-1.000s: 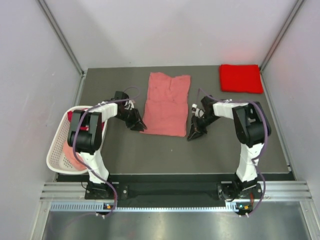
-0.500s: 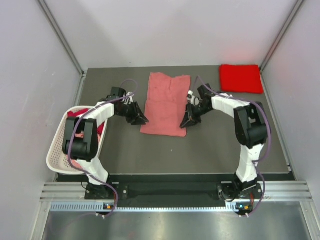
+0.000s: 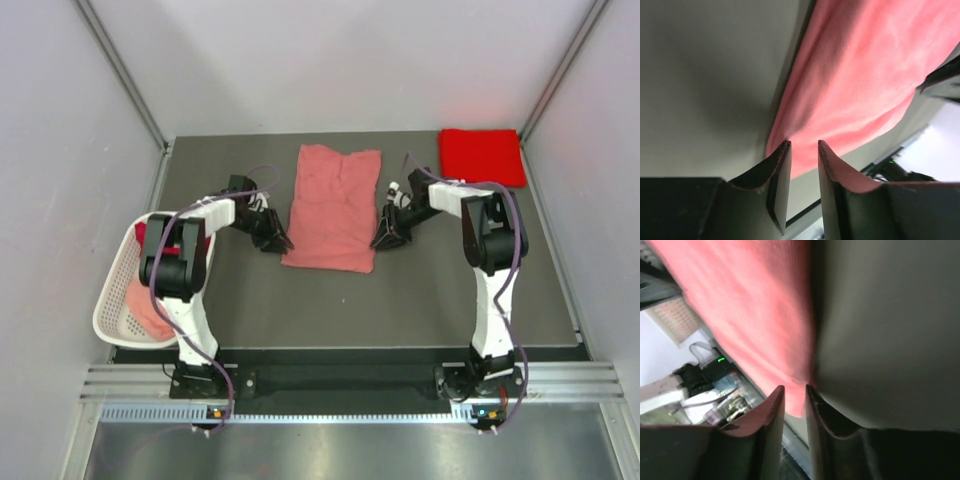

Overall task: Fold and stack the t-shirts
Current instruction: Fold the tshirt

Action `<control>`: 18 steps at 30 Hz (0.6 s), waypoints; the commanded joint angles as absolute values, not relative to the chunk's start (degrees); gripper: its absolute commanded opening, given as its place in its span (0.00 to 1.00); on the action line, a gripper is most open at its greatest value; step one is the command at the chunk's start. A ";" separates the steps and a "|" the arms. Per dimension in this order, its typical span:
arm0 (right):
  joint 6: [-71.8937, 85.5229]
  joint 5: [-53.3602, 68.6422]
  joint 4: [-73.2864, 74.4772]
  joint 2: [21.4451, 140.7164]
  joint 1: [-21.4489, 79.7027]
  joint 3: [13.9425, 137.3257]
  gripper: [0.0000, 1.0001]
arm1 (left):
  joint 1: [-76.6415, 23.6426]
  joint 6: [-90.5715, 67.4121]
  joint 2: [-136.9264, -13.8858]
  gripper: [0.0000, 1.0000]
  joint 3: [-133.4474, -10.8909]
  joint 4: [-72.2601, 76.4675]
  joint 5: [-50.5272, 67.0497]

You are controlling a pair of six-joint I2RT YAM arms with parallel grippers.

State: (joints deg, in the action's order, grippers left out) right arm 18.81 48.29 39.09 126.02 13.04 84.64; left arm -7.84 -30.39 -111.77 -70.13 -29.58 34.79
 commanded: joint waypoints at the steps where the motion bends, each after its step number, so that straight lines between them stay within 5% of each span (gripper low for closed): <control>1: 12.04 34.03 46.57 119.20 12.30 86.05 0.32 | -7.29 -26.02 -99.89 0.36 -69.09 -35.85 26.12; 3: 12.56 29.99 47.11 113.05 12.57 82.56 0.52 | -7.29 -26.28 -95.65 0.40 -66.64 -38.30 23.66; 6: 15.45 31.71 43.17 106.62 14.58 74.57 0.68 | -7.30 -27.77 -89.40 0.48 -61.12 -37.89 24.85; 11: 25.82 32.44 31.05 104.24 21.87 64.44 0.72 | -7.47 -35.05 -91.14 0.68 -52.22 -30.51 28.65; 18: 44.01 25.06 11.61 99.67 25.13 50.73 0.66 | -9.32 -38.49 -92.19 0.71 -49.31 -23.74 19.51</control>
State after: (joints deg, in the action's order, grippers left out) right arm 35.22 32.71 23.18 100.75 25.47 55.09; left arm -8.78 -36.82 -92.66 -49.41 -30.33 25.23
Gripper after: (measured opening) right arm 0.670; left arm 0.703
